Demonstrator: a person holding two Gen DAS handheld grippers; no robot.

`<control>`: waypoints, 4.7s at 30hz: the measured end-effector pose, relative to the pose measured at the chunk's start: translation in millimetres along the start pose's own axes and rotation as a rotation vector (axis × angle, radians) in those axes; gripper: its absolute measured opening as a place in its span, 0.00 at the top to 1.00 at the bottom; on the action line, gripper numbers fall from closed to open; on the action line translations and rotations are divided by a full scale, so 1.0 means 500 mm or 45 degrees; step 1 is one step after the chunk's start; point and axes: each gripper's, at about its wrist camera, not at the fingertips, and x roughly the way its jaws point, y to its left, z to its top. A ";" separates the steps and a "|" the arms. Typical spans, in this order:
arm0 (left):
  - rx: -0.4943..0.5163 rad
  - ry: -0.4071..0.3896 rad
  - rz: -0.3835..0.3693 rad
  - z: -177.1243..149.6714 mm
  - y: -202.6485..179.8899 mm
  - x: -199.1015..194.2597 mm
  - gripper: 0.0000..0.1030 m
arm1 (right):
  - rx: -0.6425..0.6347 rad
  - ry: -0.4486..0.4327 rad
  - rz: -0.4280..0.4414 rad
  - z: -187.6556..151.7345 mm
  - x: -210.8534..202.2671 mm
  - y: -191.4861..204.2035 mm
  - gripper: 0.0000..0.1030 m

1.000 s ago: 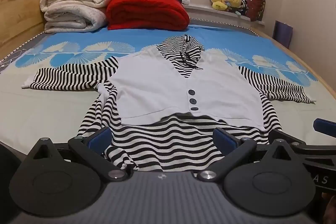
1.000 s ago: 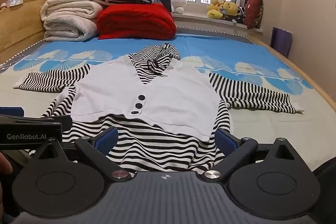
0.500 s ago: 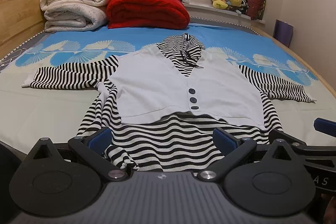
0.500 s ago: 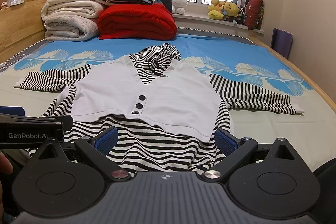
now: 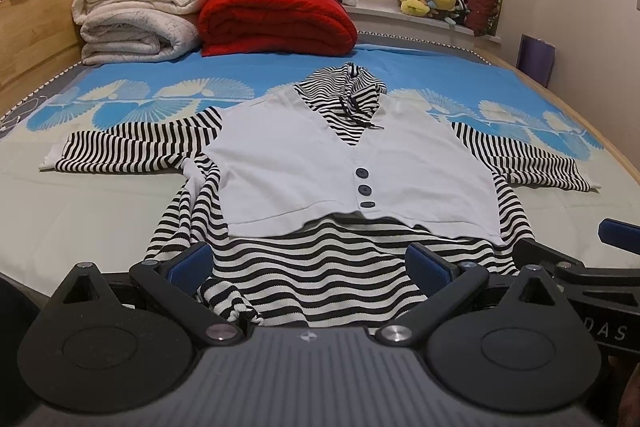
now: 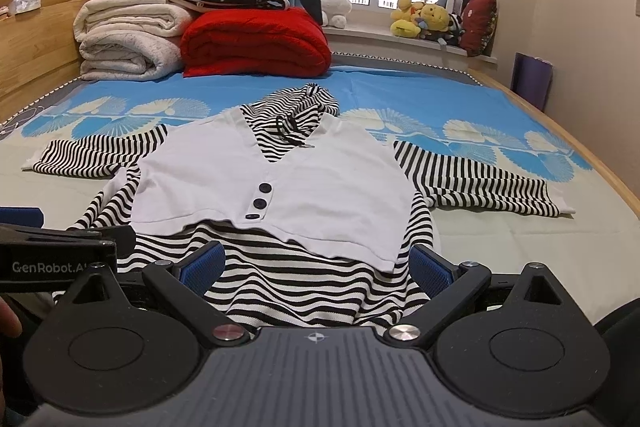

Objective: Fold small clothes

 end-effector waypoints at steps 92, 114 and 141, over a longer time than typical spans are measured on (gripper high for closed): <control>-0.436 -0.067 0.523 0.492 0.515 0.410 0.96 | 0.127 -0.020 0.106 0.413 0.545 -0.102 0.57; -0.409 0.404 0.030 0.546 0.222 0.369 0.67 | 0.924 0.479 0.023 0.304 0.720 -0.214 0.52; -0.328 0.534 -0.012 0.494 0.261 0.513 0.67 | 1.036 0.567 -0.327 0.220 0.722 -0.288 0.93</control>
